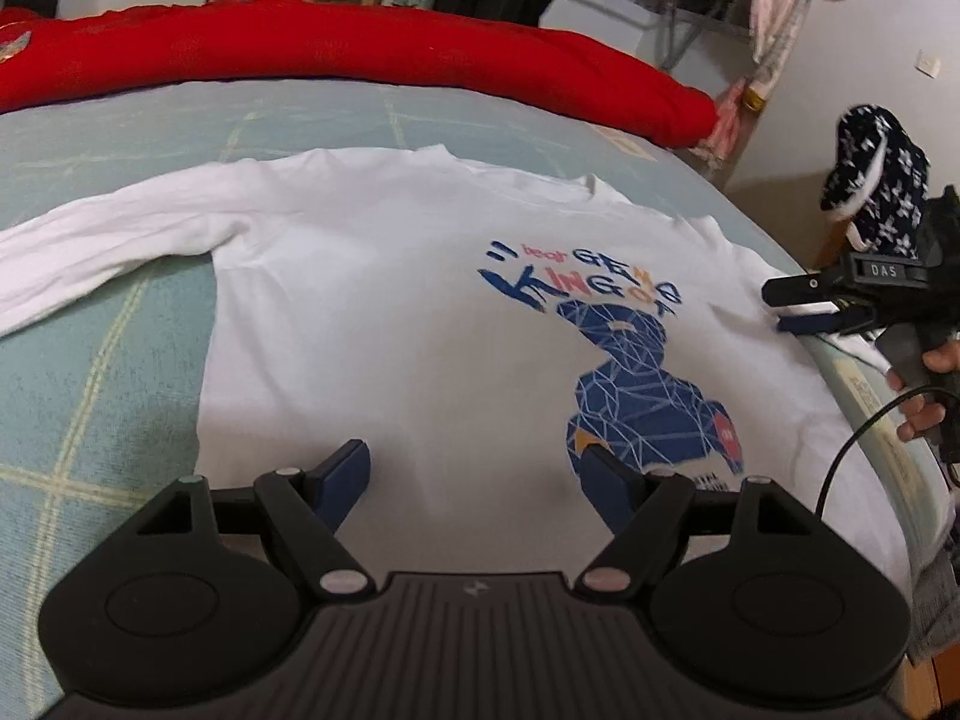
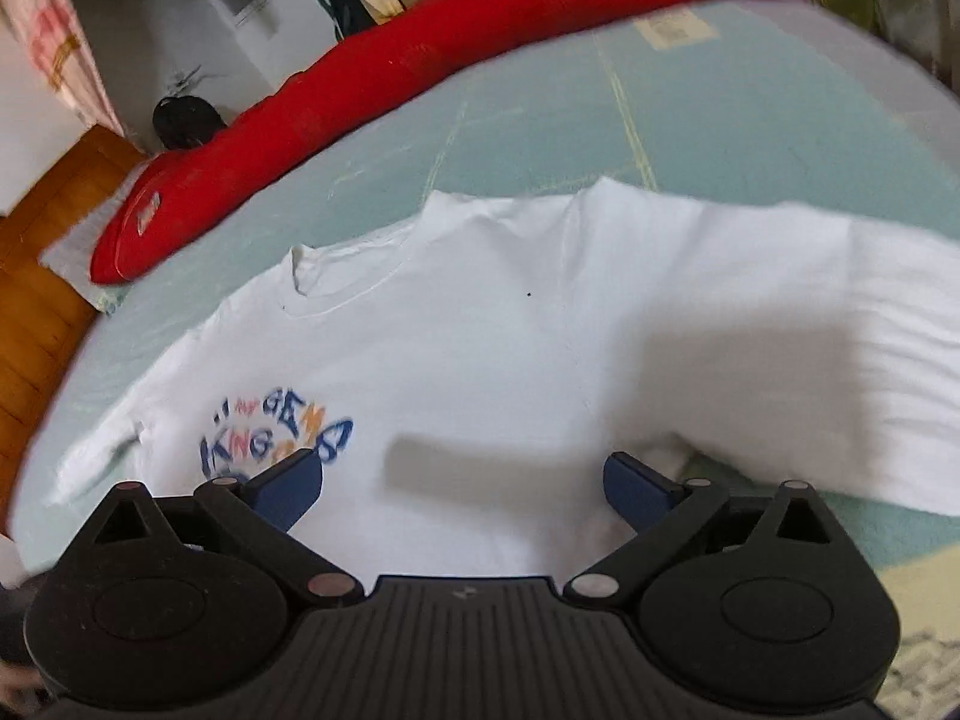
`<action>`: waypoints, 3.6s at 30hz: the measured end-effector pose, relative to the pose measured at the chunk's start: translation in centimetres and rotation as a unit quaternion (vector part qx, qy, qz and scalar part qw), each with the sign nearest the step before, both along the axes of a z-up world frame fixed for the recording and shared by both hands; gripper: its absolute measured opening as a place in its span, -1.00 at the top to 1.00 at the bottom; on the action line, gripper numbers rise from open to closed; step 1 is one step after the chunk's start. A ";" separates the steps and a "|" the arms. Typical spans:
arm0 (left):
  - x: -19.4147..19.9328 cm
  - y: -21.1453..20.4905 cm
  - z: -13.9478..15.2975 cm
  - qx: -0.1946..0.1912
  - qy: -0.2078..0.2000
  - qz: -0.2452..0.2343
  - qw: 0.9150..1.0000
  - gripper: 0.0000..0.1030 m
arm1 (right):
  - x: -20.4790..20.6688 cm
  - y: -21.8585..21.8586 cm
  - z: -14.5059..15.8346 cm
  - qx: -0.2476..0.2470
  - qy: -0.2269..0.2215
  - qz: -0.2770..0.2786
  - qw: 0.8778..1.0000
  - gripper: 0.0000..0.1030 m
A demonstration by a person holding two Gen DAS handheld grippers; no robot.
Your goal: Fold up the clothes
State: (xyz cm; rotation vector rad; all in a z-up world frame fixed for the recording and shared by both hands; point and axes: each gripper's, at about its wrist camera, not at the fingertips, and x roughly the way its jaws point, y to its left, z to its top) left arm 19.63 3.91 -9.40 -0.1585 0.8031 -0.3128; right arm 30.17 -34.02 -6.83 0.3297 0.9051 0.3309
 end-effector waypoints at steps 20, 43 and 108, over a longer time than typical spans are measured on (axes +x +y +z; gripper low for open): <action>3.3 4.4 0.0 0.001 0.009 0.037 0.999 -0.49 | -6.0 10.7 -1.8 -0.109 -0.079 0.067 0.989 -1.00; 18.3 3.4 1.4 -0.028 0.042 0.066 0.997 -0.49 | -6.3 11.0 -2.4 -0.110 -0.100 0.061 0.987 -1.00; -10.9 -2.4 0.0 0.144 -0.019 -0.145 0.979 -0.61 | -19.7 14.3 -0.4 -0.195 -0.126 0.157 0.960 -1.00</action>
